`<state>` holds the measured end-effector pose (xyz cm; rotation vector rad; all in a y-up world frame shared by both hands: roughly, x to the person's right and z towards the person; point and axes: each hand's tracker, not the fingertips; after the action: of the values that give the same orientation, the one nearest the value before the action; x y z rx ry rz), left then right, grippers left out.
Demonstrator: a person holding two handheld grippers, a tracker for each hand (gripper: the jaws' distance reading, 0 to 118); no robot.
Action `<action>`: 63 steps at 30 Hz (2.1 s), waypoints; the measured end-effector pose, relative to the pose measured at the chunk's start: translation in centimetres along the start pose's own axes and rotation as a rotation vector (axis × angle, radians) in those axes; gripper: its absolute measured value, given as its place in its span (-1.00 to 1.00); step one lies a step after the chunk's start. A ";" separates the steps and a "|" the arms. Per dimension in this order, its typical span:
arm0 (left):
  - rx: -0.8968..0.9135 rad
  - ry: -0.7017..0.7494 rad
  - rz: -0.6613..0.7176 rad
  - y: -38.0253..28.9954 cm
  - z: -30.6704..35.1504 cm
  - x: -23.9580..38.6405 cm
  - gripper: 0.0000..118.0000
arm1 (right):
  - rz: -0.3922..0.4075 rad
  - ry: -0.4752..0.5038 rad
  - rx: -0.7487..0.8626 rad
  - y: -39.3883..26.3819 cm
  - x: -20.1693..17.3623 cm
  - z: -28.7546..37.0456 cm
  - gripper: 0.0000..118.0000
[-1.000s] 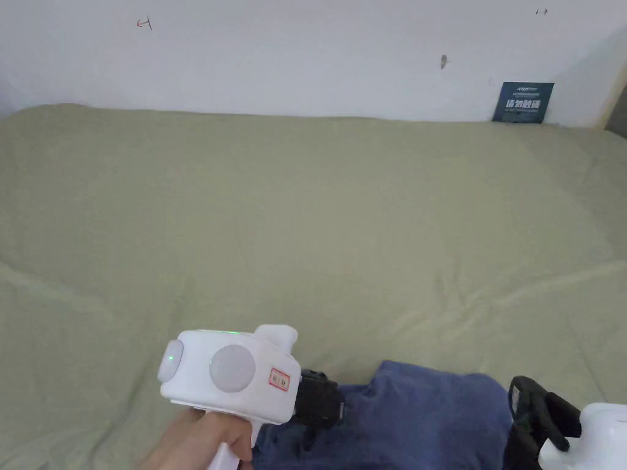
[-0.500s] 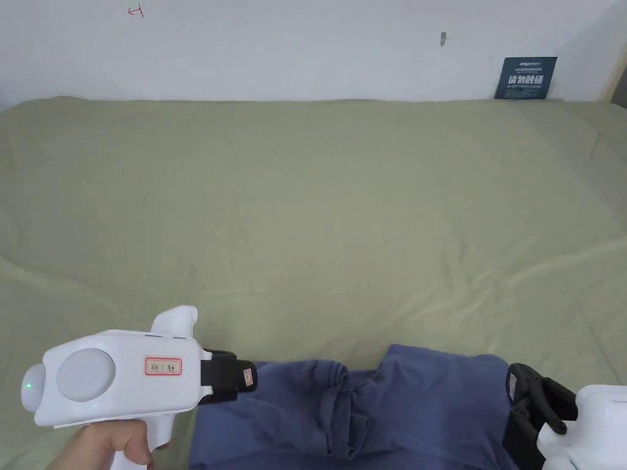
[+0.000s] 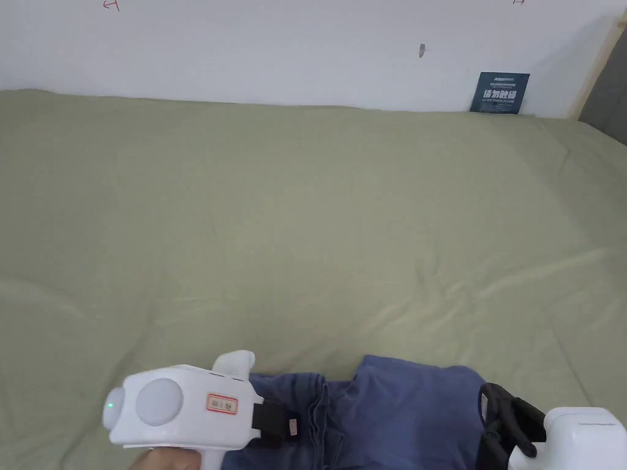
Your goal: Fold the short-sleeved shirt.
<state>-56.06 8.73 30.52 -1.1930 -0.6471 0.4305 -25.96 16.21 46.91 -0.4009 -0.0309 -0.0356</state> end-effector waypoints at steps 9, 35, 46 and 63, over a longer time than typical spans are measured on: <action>0.183 0.184 0.058 0.6 12.8 -6.9 -1.00 | 0.012 0.037 0.016 0.7 -2.0 -1.4 -1.00; 0.171 -0.111 0.270 1.6 7.3 -10.9 -0.73 | 0.056 0.009 -0.008 1.3 -1.9 -1.6 -1.00; 0.360 0.260 0.276 0.0 22.0 -10.2 -0.73 | 0.054 0.059 0.061 2.7 -2.5 -2.4 -1.00; 0.135 0.372 -0.088 3.8 8.4 5.4 -0.73 | 0.036 0.066 0.048 1.8 -1.8 -1.4 -1.00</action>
<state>-57.54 19.24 30.07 -1.0756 -0.3416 0.1674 -27.61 17.40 44.87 -0.3520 0.0410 -0.0125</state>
